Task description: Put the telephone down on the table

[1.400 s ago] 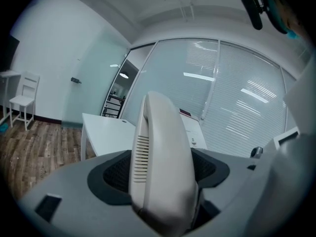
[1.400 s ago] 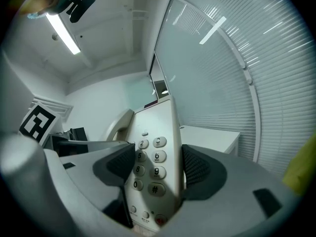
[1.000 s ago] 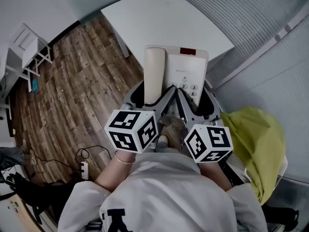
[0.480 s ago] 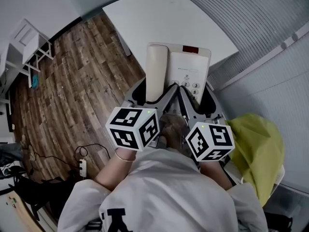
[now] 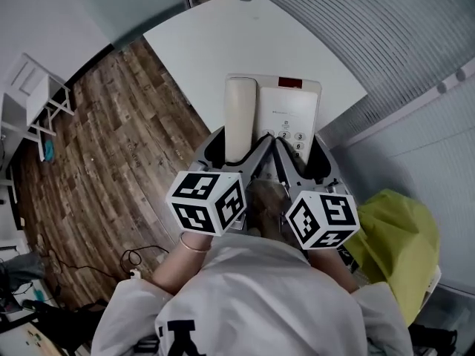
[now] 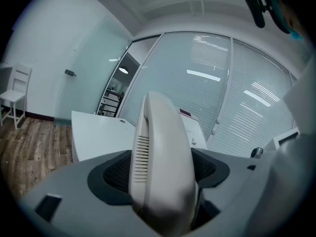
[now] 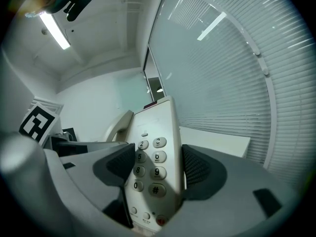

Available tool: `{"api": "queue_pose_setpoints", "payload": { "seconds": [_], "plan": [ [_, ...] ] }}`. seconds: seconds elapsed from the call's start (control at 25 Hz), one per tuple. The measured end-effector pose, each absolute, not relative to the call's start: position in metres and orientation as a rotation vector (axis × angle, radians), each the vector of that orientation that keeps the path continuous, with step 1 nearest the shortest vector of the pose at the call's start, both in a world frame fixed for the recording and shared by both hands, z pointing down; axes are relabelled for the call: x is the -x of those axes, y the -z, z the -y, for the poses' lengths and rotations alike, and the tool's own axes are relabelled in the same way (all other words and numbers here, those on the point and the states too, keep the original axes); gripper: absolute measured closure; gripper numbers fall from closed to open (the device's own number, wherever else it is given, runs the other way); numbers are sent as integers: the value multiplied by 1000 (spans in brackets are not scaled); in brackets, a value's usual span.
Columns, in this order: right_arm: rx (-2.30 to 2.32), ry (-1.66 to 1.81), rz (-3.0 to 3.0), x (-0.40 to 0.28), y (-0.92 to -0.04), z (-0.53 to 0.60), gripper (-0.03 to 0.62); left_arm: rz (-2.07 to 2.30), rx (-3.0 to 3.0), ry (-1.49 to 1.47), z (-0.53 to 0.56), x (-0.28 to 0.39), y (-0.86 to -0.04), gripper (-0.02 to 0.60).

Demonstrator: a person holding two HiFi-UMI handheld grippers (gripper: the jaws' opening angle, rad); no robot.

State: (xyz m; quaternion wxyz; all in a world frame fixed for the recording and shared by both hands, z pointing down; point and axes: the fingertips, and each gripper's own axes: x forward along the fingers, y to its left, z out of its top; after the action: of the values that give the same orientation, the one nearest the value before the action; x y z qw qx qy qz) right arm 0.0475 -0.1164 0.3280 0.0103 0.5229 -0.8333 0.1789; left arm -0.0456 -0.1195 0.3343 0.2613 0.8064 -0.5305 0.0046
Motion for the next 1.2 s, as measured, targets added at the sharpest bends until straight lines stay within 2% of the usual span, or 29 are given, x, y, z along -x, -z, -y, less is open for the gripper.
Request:
{"api": "queue_pose_setpoints", "payload": {
  "seconds": [0.6, 1.2],
  "plan": [
    [-1700, -594, 2544, -6, -300, 279, 289, 1369, -2196, -49, 287, 87, -307, 222],
    [-1637, -644, 2520, -9, -314, 319, 289, 1385, -2128, -55, 323, 84, -322, 222]
  ]
}}
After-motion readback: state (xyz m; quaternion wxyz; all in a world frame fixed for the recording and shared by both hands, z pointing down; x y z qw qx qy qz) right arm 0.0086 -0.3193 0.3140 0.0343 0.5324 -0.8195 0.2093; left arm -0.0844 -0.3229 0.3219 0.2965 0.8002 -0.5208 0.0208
